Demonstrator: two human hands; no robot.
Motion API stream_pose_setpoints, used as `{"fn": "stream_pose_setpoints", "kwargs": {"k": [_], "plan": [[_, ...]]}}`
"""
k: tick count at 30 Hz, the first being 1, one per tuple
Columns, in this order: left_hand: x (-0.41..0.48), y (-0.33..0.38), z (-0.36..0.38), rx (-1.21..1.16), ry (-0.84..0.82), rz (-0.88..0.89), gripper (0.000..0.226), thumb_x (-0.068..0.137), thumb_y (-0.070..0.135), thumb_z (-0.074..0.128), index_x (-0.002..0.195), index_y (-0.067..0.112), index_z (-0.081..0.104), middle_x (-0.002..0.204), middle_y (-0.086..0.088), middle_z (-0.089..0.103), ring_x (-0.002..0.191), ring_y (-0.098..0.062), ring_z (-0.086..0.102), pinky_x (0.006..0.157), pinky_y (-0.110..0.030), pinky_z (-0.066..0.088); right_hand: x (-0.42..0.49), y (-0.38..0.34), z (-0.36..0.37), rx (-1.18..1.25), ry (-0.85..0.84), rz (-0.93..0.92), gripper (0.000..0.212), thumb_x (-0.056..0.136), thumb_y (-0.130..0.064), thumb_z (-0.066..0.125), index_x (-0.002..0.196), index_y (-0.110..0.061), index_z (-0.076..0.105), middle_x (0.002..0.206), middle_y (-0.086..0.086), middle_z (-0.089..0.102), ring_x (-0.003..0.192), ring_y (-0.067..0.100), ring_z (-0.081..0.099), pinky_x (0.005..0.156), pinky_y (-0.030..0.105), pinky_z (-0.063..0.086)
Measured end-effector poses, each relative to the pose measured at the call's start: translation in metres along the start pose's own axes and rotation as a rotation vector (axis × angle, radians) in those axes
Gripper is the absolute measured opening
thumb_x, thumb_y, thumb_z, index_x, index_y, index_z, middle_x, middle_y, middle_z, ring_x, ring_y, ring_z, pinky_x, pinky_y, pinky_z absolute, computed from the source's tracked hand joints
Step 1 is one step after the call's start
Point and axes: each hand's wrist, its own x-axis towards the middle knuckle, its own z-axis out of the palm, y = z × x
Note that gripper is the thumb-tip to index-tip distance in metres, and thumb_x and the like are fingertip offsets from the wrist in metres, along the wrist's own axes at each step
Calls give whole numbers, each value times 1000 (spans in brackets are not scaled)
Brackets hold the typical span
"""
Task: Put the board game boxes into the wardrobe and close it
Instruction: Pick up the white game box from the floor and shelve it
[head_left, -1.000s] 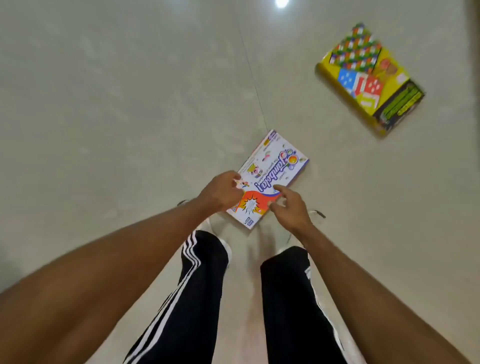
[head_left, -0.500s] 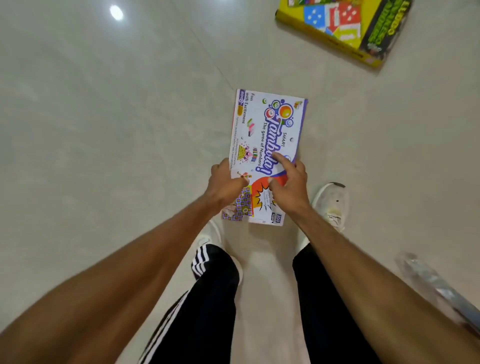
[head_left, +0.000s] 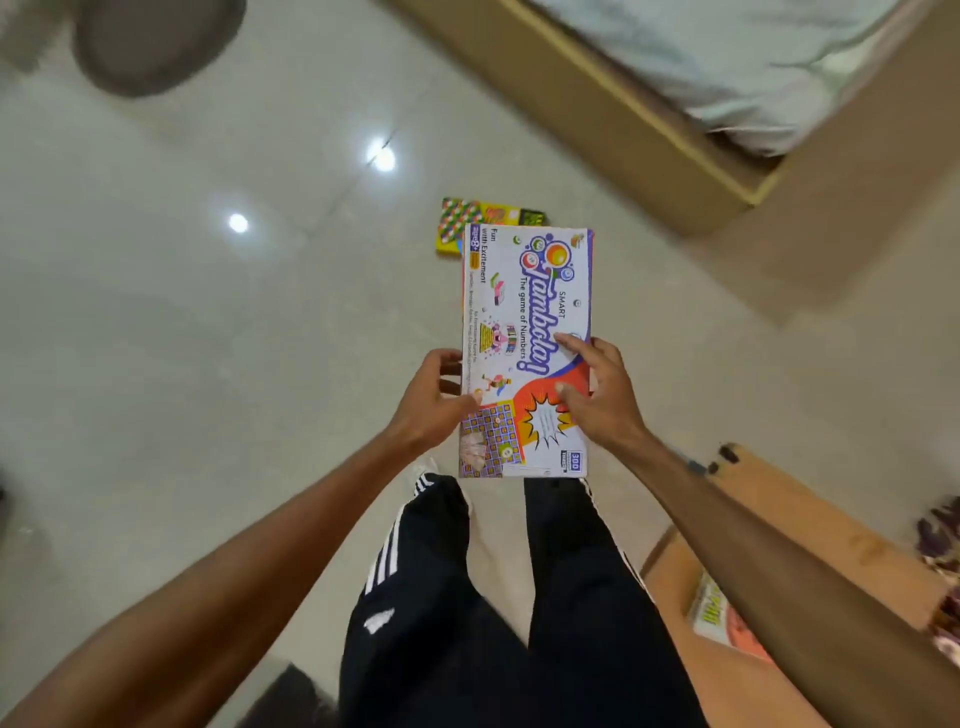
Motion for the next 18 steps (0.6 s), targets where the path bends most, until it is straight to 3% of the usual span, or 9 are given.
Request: {"fn": "stream_pose_setpoints", "kwargs": {"k": [4, 6, 11, 15, 18], "plan": [[-38, 75, 30, 64, -44, 50, 50, 83, 14, 74, 123, 17, 44, 120, -3, 61, 94, -17, 67, 77, -36, 60, -38, -26, -80, 22, 45, -36, 60, 83, 2, 66, 133, -27, 53, 126, 0, 38, 116, 15, 52, 80, 4, 49], [-41, 109, 55, 94, -50, 93, 57, 81, 15, 76, 127, 20, 42, 117, -2, 59, 95, -17, 66, 74, -35, 60, -44, -28, -120, 49, 79, -53, 57, 84, -1, 67, 134, -25, 53, 125, 1, 39, 114, 14, 53, 77, 5, 51], [-10, 187, 126, 136, -111, 229, 81, 79, 14, 79, 142, 32, 31, 112, 0, 57, 98, -17, 63, 69, -29, 57, -28, -19, -221, 114, 195, -94, 56, 84, -2, 66, 133, -27, 54, 127, 3, 41, 116, 19, 55, 86, 32, 59], [28, 248, 175, 184, -177, 314, 84, 77, 13, 80, 143, 32, 32, 111, -2, 59, 99, -18, 63, 69, -29, 57, -3, -9, -289, 157, 291, -88, 58, 83, -1, 66, 132, -28, 55, 125, 2, 43, 116, 16, 56, 89, 27, 57], [65, 298, 211, 233, -222, 365, 84, 75, 13, 81, 142, 33, 34, 109, -4, 61, 98, -19, 65, 73, -36, 60, 21, -1, -339, 185, 378, -89, 58, 82, 3, 64, 131, -27, 57, 127, 2, 44, 116, 13, 56, 95, 20, 51]]}}
